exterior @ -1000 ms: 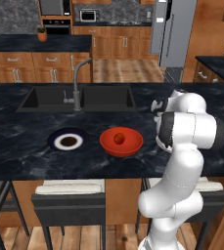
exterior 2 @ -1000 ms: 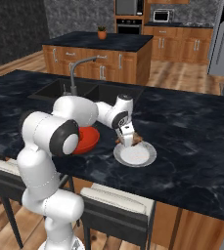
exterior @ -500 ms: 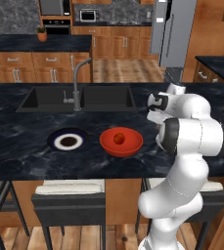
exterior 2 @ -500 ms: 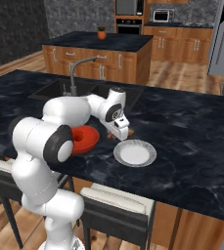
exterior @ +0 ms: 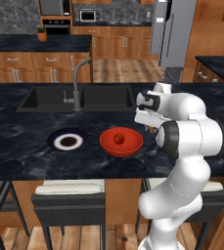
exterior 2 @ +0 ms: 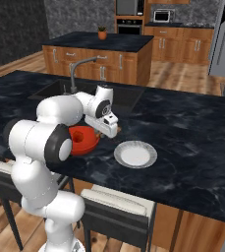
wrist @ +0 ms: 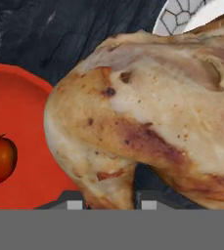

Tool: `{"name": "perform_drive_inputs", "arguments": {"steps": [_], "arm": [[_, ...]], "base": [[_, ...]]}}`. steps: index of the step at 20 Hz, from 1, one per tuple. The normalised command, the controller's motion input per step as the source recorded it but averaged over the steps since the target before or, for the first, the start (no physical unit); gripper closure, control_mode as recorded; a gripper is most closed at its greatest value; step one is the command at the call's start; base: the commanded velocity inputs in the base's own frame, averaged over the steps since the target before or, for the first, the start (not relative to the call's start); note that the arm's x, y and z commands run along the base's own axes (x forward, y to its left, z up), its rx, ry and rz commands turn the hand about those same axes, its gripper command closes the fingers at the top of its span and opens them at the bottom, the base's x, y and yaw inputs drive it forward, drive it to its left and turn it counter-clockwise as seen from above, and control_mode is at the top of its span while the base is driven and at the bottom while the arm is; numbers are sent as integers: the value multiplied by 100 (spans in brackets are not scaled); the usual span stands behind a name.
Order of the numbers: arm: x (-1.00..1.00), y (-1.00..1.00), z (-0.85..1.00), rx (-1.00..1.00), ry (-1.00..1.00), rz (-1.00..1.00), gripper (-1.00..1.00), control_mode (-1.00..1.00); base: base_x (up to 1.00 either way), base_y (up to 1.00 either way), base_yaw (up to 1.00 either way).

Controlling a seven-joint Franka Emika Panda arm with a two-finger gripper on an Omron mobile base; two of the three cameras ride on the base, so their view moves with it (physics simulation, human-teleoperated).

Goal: Pick the chicken drumstick and tomato from their plates and place them in the bowl. Then put the bowl in the fridge.

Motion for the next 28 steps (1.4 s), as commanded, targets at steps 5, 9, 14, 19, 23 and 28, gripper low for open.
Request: {"name": "perform_drive_inputs", "arguments": {"steps": [5,9,14,19,23,28], "arm": [[9,54,-3,0,4,8,100,-100],[14,43,-10,3,5,1,100,-100],[4,38,-19,4,14,0,100,-100],[0,33,-23,2,17,0,100,-100],[0,27,-20,2,15,0,100,-100],[0,29,-21,3,14,0,100,-100]], "base": [[0,0,0],[0,0,0],[0,0,0],[0,0,0],[0,0,0],[0,0,0]]}}
